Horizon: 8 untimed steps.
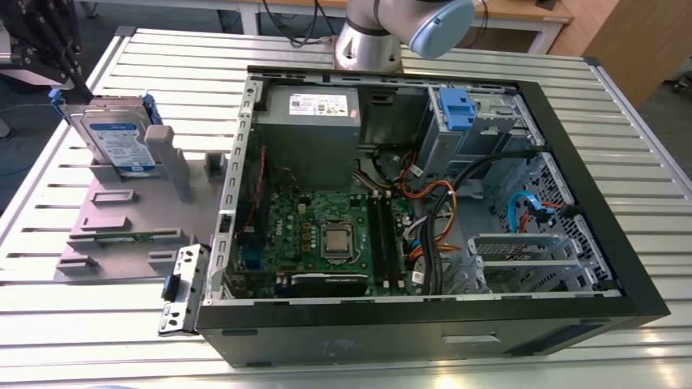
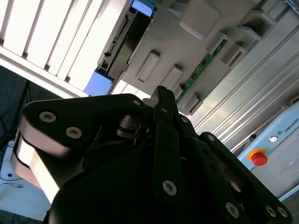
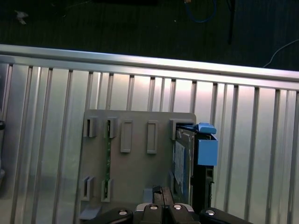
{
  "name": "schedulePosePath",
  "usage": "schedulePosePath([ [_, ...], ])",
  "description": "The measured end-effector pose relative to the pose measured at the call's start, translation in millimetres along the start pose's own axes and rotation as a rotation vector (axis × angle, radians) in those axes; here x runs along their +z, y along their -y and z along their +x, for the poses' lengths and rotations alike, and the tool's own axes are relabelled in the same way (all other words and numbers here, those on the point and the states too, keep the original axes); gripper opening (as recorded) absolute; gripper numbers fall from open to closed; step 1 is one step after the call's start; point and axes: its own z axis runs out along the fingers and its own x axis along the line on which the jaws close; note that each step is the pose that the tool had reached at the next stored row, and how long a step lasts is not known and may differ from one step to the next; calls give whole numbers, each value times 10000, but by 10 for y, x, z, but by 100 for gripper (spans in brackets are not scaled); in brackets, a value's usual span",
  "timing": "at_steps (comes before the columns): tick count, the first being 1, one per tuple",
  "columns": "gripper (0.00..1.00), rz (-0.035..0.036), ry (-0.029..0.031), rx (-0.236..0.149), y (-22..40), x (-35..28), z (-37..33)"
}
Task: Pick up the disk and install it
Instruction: 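Pick up the disk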
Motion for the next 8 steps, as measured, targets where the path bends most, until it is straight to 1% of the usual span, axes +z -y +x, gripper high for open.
schedulePosePath([
  [8, 11, 0, -1, -55, 0, 0, 0],
])
